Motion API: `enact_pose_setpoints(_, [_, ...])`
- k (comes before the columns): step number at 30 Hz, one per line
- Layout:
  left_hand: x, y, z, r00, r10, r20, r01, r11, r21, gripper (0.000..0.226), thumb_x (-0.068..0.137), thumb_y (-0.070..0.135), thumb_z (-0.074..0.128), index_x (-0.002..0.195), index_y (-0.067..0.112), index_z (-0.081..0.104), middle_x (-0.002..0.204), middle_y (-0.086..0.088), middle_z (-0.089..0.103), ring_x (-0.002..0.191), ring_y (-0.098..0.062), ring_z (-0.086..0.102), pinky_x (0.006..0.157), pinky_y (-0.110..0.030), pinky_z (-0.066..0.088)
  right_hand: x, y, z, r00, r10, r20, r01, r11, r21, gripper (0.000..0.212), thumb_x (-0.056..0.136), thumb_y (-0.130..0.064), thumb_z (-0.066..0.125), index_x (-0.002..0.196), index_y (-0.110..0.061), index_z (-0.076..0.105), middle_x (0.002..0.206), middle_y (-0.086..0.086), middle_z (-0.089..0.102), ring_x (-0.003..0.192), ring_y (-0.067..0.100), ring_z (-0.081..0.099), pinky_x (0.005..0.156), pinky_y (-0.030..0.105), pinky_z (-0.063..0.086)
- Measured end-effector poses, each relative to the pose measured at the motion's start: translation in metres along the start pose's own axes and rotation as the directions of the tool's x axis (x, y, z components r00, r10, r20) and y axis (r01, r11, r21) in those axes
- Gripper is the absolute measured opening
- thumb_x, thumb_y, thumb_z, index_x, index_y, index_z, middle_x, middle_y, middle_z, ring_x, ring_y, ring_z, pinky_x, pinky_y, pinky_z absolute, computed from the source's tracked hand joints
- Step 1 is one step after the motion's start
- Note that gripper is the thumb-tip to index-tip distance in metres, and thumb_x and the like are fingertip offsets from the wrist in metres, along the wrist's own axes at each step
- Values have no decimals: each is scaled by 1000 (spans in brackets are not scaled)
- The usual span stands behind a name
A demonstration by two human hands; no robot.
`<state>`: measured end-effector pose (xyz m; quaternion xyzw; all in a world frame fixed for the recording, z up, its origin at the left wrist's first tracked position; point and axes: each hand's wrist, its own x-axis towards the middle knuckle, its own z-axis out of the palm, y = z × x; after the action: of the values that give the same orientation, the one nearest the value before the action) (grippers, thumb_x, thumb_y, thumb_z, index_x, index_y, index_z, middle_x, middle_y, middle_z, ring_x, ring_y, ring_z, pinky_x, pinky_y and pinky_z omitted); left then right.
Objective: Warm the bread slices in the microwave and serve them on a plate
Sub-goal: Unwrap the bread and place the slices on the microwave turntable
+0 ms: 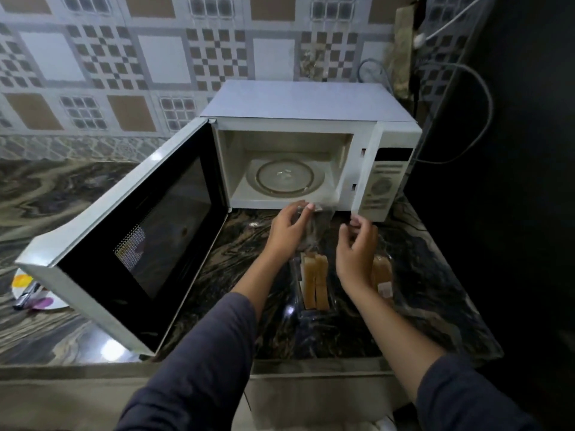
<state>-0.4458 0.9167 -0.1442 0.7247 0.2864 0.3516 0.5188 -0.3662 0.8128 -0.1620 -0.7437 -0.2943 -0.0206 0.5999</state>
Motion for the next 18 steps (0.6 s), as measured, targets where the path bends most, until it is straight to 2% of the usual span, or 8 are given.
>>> enact_pose_setpoints(3, [4,-1,0,1000,-13,10,13,999,-51,29,94,37,50,103,15,66,95,1,66,90,-12,60,76,-25,45,-22,16,6,942,214,260,-169,968,-185,48,87,-24,60,130,-11,42,131,9,45,119,23,48,101,37,42])
enact_pose_setpoints(6, [8,-6,0,1000,-14,5,15,998,-61,29,92,39,52,103,16,66,99,0,68,96,-14,61,83,-29,48,-30,22,19,874,282,395,-161,936,-312,65,80,-40,67,134,-14,39,136,9,45,124,26,45,103,36,38])
enact_pose_setpoints(8, [9,-10,-1,1000,-27,-10,26,998,-57,30,91,39,54,105,16,67,102,0,68,99,-12,61,87,-28,48,-29,20,28,816,398,420,-253,898,-360,73,77,-47,68,135,-18,36,136,8,46,123,26,47,100,38,42])
enact_pose_setpoints(10, [7,-12,-4,1000,-17,-21,16,1000,-26,26,91,37,54,103,17,67,100,3,68,96,-6,61,83,-22,46,-30,19,36,786,454,420,-268,863,-429,74,77,-48,67,137,-19,34,136,8,48,121,28,50,97,40,44])
enact_pose_setpoints(12, [2,-11,-8,1000,-6,-9,6,1000,13,21,92,33,54,101,19,66,93,11,66,87,6,59,77,-13,43,-33,18,39,800,453,394,-239,842,-483,68,79,-47,64,134,-19,35,131,10,54,116,30,54,94,40,47])
enact_pose_setpoints(15, [-6,-11,-12,1000,7,16,-7,999,46,23,93,28,54,109,17,65,92,22,60,81,22,54,72,1,39,-35,13,37,815,447,368,-208,819,-535,59,81,-45,62,128,-18,38,125,12,57,112,32,58,89,39,49])
enact_pose_setpoints(18, [-12,-13,-14,998,42,52,-46,996,76,28,93,28,54,114,11,64,108,14,63,92,15,55,80,-4,39,-34,7,34,809,459,367,-221,816,-535,58,81,-41,64,128,-17,39,123,13,58,111,32,58,86,38,49])
